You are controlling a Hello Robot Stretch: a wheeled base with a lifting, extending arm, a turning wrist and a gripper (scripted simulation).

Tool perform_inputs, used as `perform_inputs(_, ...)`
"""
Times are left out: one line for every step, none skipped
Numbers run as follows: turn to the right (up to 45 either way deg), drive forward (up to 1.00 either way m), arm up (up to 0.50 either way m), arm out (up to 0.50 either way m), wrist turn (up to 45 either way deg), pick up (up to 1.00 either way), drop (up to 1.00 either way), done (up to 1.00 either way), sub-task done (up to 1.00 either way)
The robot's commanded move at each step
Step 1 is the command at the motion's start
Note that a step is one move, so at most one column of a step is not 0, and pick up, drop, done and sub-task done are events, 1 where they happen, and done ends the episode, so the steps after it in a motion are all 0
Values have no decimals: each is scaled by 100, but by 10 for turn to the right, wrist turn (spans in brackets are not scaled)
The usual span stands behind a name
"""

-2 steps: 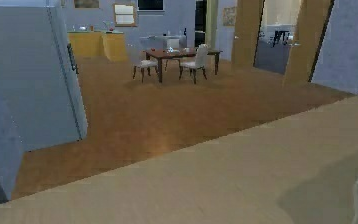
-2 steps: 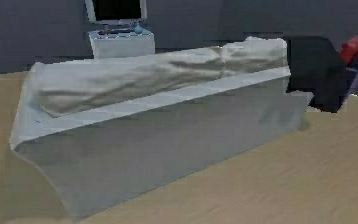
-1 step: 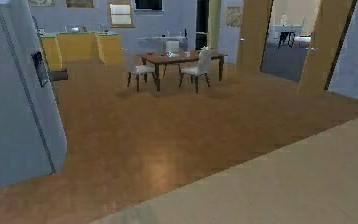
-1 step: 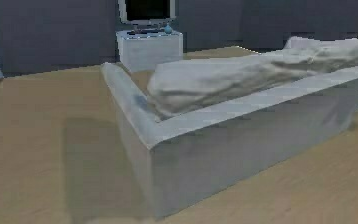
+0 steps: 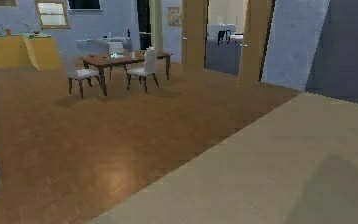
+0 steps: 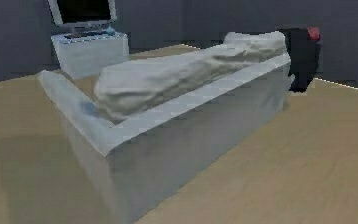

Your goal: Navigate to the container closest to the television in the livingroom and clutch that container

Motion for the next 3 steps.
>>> perform_inputs(0, 45, 0, 0, 0, 0, 0, 0, 0)
perform_inputs(450, 0, 0, 0, 0, 0, 0, 0, 0)
perform_inputs(0, 100, 0, 0, 0, 0, 0, 0, 0)
